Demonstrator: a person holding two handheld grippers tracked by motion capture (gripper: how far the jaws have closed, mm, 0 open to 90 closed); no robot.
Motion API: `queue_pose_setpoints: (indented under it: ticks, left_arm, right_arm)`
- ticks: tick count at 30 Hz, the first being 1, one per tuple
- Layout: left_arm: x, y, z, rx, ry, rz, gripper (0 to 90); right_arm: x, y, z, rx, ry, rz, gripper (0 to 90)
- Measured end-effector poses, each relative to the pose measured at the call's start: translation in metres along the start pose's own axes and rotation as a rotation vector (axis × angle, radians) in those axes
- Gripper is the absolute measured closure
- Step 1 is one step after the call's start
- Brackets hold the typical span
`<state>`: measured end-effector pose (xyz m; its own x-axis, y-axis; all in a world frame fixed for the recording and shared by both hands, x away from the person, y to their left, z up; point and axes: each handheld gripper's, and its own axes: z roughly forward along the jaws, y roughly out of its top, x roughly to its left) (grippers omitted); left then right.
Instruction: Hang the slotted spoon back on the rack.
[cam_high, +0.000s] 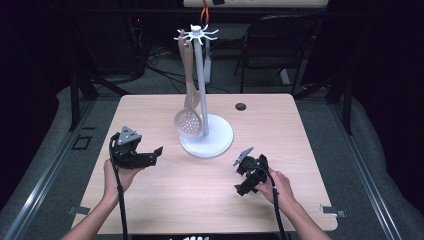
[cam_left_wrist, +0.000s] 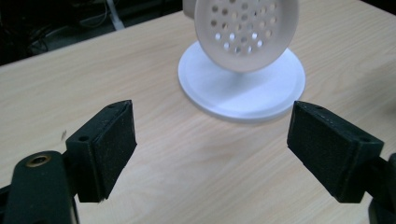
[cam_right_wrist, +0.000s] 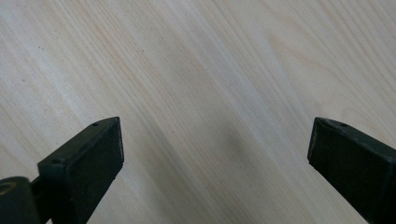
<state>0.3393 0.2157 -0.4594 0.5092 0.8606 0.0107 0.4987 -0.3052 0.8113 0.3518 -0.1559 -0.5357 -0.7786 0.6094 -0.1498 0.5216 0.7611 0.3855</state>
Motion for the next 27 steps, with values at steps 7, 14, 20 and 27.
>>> queue_pose_setpoints:
  ticks: [7,14,20,27]
  left_arm:
    - [0.005,-0.024,0.002,0.059,-0.001,-0.017,15.0]
    - [0.004,-0.041,0.008,0.107,-0.006,-0.032,14.7]
    - [0.004,-0.052,0.014,0.137,-0.011,-0.035,14.0]
    - [0.008,-0.057,0.017,0.145,-0.017,-0.052,12.4]
  right_arm:
    - [0.000,0.000,0.000,0.001,0.000,0.001,3.0]
    - [0.000,0.000,0.001,0.002,0.000,0.001,3.0]
    - [0.000,-0.001,0.000,0.004,-0.001,-0.004,3.0]
    - [0.000,-0.001,0.001,-0.006,-0.001,0.000,3.0]
